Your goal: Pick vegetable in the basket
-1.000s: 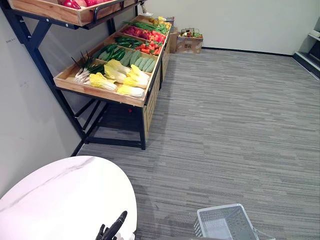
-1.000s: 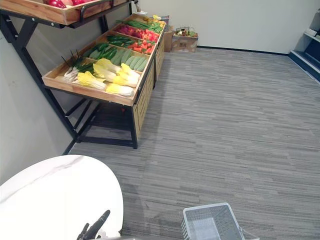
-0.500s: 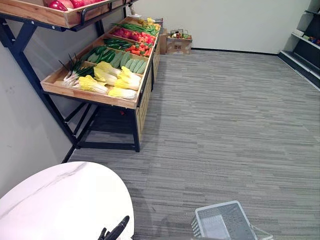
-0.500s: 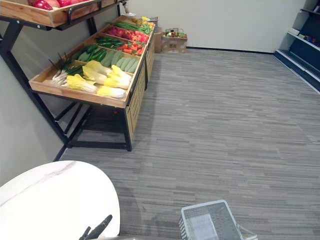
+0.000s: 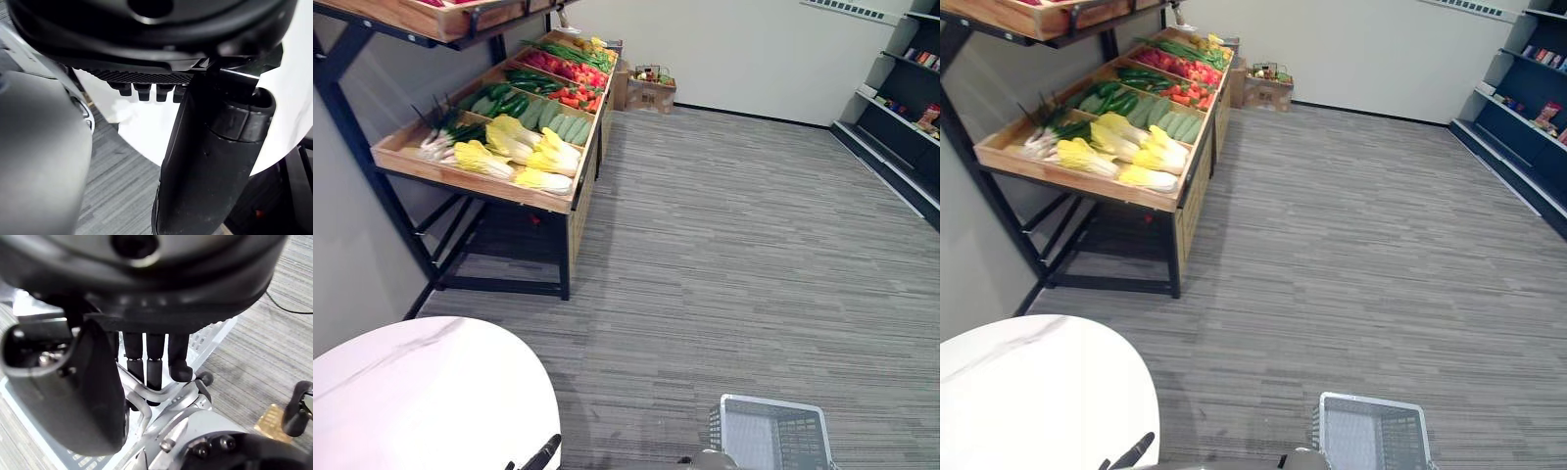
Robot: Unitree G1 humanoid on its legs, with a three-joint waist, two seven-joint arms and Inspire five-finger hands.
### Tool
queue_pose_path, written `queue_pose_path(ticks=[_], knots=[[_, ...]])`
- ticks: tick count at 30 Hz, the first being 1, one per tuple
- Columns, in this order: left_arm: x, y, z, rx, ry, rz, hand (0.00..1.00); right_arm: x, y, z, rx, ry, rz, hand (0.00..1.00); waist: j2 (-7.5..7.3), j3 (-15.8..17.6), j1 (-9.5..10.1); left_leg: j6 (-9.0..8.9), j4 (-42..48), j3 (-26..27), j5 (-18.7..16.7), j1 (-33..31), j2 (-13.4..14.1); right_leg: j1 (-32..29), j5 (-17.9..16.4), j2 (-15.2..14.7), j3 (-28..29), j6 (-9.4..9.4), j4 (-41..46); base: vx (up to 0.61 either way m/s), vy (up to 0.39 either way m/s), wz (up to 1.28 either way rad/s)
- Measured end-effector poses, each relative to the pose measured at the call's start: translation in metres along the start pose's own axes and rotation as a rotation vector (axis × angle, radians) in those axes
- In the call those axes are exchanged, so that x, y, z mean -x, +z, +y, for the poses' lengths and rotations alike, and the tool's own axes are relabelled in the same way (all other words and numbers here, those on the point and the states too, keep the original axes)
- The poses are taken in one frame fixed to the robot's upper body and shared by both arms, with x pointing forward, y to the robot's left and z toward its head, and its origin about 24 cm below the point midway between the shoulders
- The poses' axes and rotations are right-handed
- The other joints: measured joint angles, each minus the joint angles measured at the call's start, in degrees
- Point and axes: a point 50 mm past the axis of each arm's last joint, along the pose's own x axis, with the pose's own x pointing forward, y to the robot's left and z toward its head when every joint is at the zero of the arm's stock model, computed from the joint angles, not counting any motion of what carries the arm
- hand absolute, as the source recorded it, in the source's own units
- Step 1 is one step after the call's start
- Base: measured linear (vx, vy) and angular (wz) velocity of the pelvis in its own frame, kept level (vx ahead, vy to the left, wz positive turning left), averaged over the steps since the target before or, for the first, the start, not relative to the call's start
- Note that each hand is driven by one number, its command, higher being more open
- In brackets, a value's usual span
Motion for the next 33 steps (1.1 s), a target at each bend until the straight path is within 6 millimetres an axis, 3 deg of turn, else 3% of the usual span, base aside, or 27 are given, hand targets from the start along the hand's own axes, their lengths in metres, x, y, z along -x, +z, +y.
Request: queue_pose_path(ticks=[1, 3, 4, 5, 6, 7, 8, 9, 10, 11, 12, 13, 14, 17, 18, 19, 20, 21, 22, 23, 26, 27, 28, 29, 33], knots=[[0.0, 0.0, -0.001, 0.008, 0.001, -0.004, 1.0, 0.001, -0.001, -0.001, 0.0, 0.0, -0.004, 0.0, -0.01, 0.0, 0.05, -1.35, 0.39, 0.61, -0.85, 1.32, 1.24, 0.04, 1.04, -0.14, -0.57, 0.69, -2.7, 0.33, -0.308, -0.04], [0.0, 0.002, -0.003, 0.017, -0.006, -0.018, 1.0, 0.002, -0.004, -0.002, 0.001, -0.001, -0.013, 0.0, -0.42, -0.05, -0.06, -3.51, 0.32, 1.12, -2.07, 3.43, 2.49, 0.7, 3.62, -1.22, -1.25, 0.37, -4.55, 0.45, -0.443, 0.13], [0.0, 0.001, -0.003, 0.023, 0.001, -0.022, 1.0, 0.003, -0.007, -0.004, 0.006, -0.006, -0.003, 0.0, -0.39, -0.19, -0.32, -4.75, -0.07, 1.12, -2.88, 4.94, 3.64, 1.43, 2.42, -1.61, -1.85, -0.24, -2.33, 0.46, -0.482, 0.33], [0.001, -0.004, -0.008, 0.038, -0.008, -0.012, 1.0, 0.001, 0.003, -0.007, 0.01, -0.018, -0.025, 0.0, 1.99, 0.06, -0.55, -4.65, -0.09, 1.67, -2.47, 6.12, 6.18, 1.14, -0.64, -0.59, -3.72, -0.15, 1.98, 0.47, -0.485, 0.34], [0.002, -0.005, -0.008, 0.042, -0.01, -0.018, 1.0, 0.001, 0.005, -0.009, 0.018, -0.02, -0.032, 0.0, 1.85, -0.57, -0.66, -5.27, 0.67, 2.22, -1.13, 5.69, 6.34, 0.25, -4.19, -0.84, -3.94, -0.34, 4.64, 0.47, -0.479, 0.22], [0.002, -0.004, -0.01, 0.056, -0.017, -0.027, 1.0, 0.0, 0.008, -0.009, 0.039, -0.017, -0.039, 0.0, 2.08, -0.92, -0.75, -5.12, 2.55, 2.31, 0.35, 5.26, 7.83, -0.96, -8.87, -0.94, -4.3, -1.11, 9.71, 0.49, -0.496, 0.18], [0.002, -0.004, -0.009, 0.077, -0.017, -0.033, 1.0, 0.0, 0.012, -0.007, 0.043, -0.016, -0.048, 0.0, 2.02, -1.84, -0.73, -3.12, 5.35, 1.96, 3.04, 3.98, 9.85, -1.11, -12.89, 0.13, -5.02, -2.71, 12.32, 0.49, -0.523, 0.1], [0.002, -0.004, -0.008, 0.081, -0.017, -0.034, 1.0, -0.001, 0.012, -0.007, 0.045, -0.015, -0.048, 0.0, 1.97, -2.16, -0.67, -2.29, 5.92, 1.79, 3.71, 3.71, 10.07, -1.07, -13.3, 0.39, -5.06, -3.0, 12.39, 0.5, -0.529, 0.01], [0.002, -0.001, -0.008, 0.107, -0.021, -0.047, 1.0, -0.002, 0.014, -0.003, 0.07, -0.005, -0.047, 0.0, 1.9, -3.14, -0.7, 0.96, 9.72, 0.25, 7.12, 1.18, 11.48, -0.01, -14.37, 1.97, -5.68, -4.23, 10.85, 0.51, -0.512, 0.01], [0.001, 0.002, -0.012, 0.12, -0.04, -0.06, 1.0, -0.004, 0.02, 0.002, 0.092, 0.01, -0.05, 0.0, 2.16, -3.22, -0.83, 1.59, 17.3, -1.96, 9.33, -2.65, 12.98, 2.79, -13.94, 3.98, -6.86, -5.21, 6.65, 0.5, -0.48, 0.04], [0.001, 0.003, -0.014, 0.124, -0.052, -0.067, 1.0, -0.005, 0.022, 0.004, 0.107, 0.014, -0.047, 0.0, 2.24, -3.24, -0.8, 0.87, 21.9, -2.6, 9.38, -4.8, 13.24, 4.67, -13.32, 5.21, -7.21, -5.84, 3.9, 0.49, -0.405, 0.08], [0.0, 0.007, -0.019, 0.128, -0.079, -0.083, 1.0, -0.007, 0.025, 0.007, 0.136, 0.018, -0.038, 0.0, 2.01, -3.12, -0.68, -1.44, 29.92, -3.99, 7.52, -8.62, 12.63, 8.97, -11.84, 7.31, -7.48, -6.81, -1.8, 0.44, -0.317, -0.02], [-0.001, 0.011, -0.023, 0.131, -0.098, -0.099, 1.0, -0.008, 0.025, 0.008, 0.166, 0.03, -0.024, 0.0, 1.36, -2.83, -0.36, -2.65, 34.94, -3.97, 5.08, -11.45, 10.65, 12.83, -10.69, 8.49, -7.55, -7.44, -6.38, 0.41, -0.282, -0.07], [-0.002, 0.015, -0.03, 0.128, -0.131, -0.114, 1.0, -0.009, 0.026, 0.01, 0.165, 0.043, -0.006, 0.0, 0.36, -2.24, -0.17, -2.69, 34.81, -1.43, 0.9, -16.54, 6.15, 18.01, -10.46, 8.92, -7.41, -7.54, -10.58, 0.33, -0.179, -0.12], [-0.003, 0.016, -0.031, 0.118, -0.136, -0.112, 1.0, -0.01, 0.027, 0.012, 0.148, 0.045, -0.006, 0.0, 0.37, -2.13, -0.25, -2.21, 29.02, -0.01, 0.42, -19.2, 3.46, 19.77, -10.47, 8.96, -6.71, -7.54, -11.53, 0.28, -0.069, -0.22], [-0.003, 0.016, -0.032, 0.117, -0.137, -0.109, 1.0, -0.01, 0.027, 0.013, 0.141, 0.047, -0.004, 0.0, 0.42, -1.94, -0.29, -2.12, 25.9, -0.06, 0.48, -20.07, 2.34, 20.2, -10.47, 8.96, -6.32, -7.54, -11.64, 0.35, 0.008, -0.32], [-0.003, 0.016, -0.033, 0.116, -0.134, -0.099, 1.0, -0.01, 0.026, 0.014, 0.125, 0.047, 0.001, 0.0, 0.85, -1.46, -0.33, -0.93, 15.38, -0.63, 3.74, -22.44, -0.71, 21.1, -10.56, 9.18, -5.39, -7.33, -11.53, 0.23, 0.076, -0.28], [-0.004, 0.015, -0.032, 0.114, -0.132, -0.096, 1.0, -0.01, 0.024, 0.014, 0.124, 0.048, 0.008, 0.0, 0.72, -1.21, 0.01, 1.46, 13.61, -1.72, 8.01, -22.97, -1.99, 21.36, -10.77, 9.19, -4.46, -6.85, -11.23, 0.3, 0.094, -0.43], [-0.004, 0.014, -0.026, 0.103, -0.113, -0.085, 1.0, -0.009, 0.016, 0.016, 0.118, 0.053, 0.039, 0.0, -0.27, -1.6, 0.79, 0.99, 11.23, -2.14, 8.82, -21.43, -3.43, 21.34, -10.71, 8.54, -3.05, -6.14, -11.35, 0.29, 0.045, -0.06], [-0.005, 0.02, -0.025, 0.075, -0.116, -0.096, 1.0, -0.007, 0.009, 0.015, 0.111, 0.06, 0.049, 0.0, -1.82, -2.14, 0.3, 1.79, 8.02, -2.75, 9.78, -20.52, -4.73, 20.81, -10.55, 7.72, -1.98, -5.92, -11.83, 0.3, 0.019, 0.16], [-0.006, 0.024, -0.022, 0.093, -0.101, -0.112, 1.0, -0.006, 0.005, 0.023, 0.116, 0.097, 0.052, 0.0, -2.76, 0.56, 0.66, 2.26, 16.54, -3.37, 9.62, -23.66, -4.59, 23.09, -8.92, 6.76, 0.43, -4.89, -13.35, 0.19, 0.056, 0.28], [-0.006, 0.024, -0.02, 0.124, -0.088, -0.117, 1.0, -0.005, 0.008, 0.029, 0.125, 0.12, 0.032, 0.0, -2.94, 1.68, 1.0, 1.65, 19.73, -2.36, 7.02, -26.05, -4.47, 24.09, -8.64, 6.39, 1.61, -4.65, -12.91, 0.06, 0.077, 0.0], [-0.003, 0.016, -0.017, 0.14, -0.069, -0.101, 1.0, -0.005, 0.012, 0.024, 0.136, 0.117, 0.009, 0.0, -1.51, 1.24, 0.95, 3.56, 11.82, -1.82, 10.89, -25.64, -3.92, 24.49, -8.7, 6.95, 1.73, -4.55, -12.14, 0.04, 0.11, -0.09], [-0.001, 0.005, -0.019, 0.15, -0.066, -0.073, 1.0, -0.006, 0.019, 0.02, 0.153, 0.113, -0.009, 0.0, 0.31, 0.92, 1.04, 3.77, 10.13, -0.91, 13.9, -24.74, -3.03, 24.65, -9.54, 7.33, 2.16, -3.28, -10.23, 0.03, 0.09, -0.13], [0.001, 0.005, -0.01, 0.137, -0.048, -0.079, 1.0, -0.005, 0.021, 0.032, 0.157, 0.155, -0.041, 0.0, -0.84, -0.16, 1.32, 3.51, 6.46, 1.71, 14.29, -22.07, -4.08, 23.43, -9.42, 5.45, 5.35, -2.68, -8.71, 0.13, 0.058, -0.28]])
